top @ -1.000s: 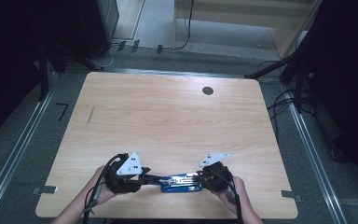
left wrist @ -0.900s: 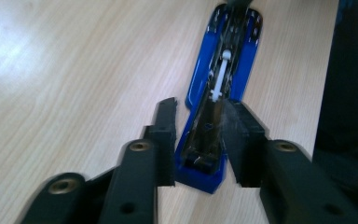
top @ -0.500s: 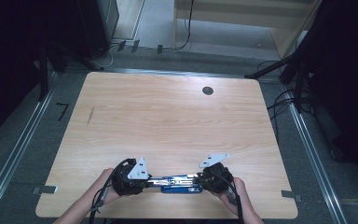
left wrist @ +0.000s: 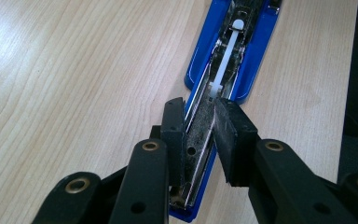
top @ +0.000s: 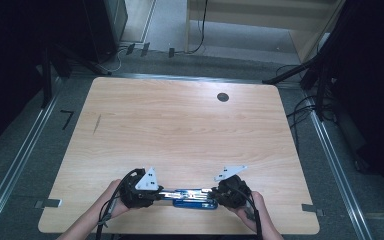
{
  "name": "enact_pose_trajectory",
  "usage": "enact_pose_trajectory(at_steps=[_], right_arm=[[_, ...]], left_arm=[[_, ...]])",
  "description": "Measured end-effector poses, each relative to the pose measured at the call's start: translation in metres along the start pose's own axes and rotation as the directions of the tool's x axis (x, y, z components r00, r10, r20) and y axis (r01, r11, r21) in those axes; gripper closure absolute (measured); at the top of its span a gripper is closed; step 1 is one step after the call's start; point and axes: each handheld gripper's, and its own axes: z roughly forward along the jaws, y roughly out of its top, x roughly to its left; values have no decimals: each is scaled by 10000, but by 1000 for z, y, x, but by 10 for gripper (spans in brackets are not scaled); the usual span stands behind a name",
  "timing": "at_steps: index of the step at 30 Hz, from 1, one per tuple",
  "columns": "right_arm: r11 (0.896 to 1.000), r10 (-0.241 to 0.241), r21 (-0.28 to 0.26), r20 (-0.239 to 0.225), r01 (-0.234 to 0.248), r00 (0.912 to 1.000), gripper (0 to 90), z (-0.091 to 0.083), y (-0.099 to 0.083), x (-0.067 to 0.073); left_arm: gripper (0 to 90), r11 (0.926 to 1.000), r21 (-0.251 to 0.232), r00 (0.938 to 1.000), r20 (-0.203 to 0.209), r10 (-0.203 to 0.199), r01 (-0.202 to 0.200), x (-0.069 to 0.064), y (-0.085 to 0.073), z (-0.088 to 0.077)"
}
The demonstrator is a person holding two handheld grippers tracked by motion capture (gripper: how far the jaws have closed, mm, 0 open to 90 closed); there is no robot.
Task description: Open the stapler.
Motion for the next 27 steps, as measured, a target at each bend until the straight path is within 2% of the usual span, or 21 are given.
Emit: enact_pose_trajectory(at_steps=[8, 9, 11, 13, 19, 22, 25, 26, 27], right_arm=[[9996, -247, -122, 216, 250, 9995, 815, 1, 0, 3], [9992, -346, -213, 233, 351, 9991, 815, 1, -1, 3], [9992, -237, -318, 189, 243, 9995, 812, 0, -2, 3], [9971, -325, -684, 176, 337, 9993, 800, -5, -2, 3], [9964, -510, -662, 429, 538, 9978, 776, -5, -2, 6], [9959, -537, -695, 596, 578, 9968, 722, -6, -2, 7], [9959, -637, -598, 746, 682, 9952, 609, -6, -1, 9], [9962, -595, -584, 881, 648, 9943, 520, -7, -1, 10], [9962, -588, -584, 908, 643, 9941, 496, -8, -1, 11]], left_arm=[[744, 9999, -107, 10000, -9, -72, 72, 0, 0, 1], [744, 9999, -114, 10000, -9, -48, 47, 0, 0, 1], [743, 9999, -143, 10000, -43, -2, 2, -1, -1, 2], [737, 10000, -57, 10000, -64, 62, -63, -1, -1, 3], [739, 9997, -180, 9999, -102, 134, -135, -2, 1, 4], [739, 9997, -124, 9998, -72, 205, -206, -2, 1, 4], [737, 9996, -105, 9996, -92, 250, -251, -2, 2, 4], [737, 9996, -108, 9996, -93, 248, -249, -2, 2, 4], [737, 9996, -129, 9996, -107, 243, -244, -3, 2, 4]])
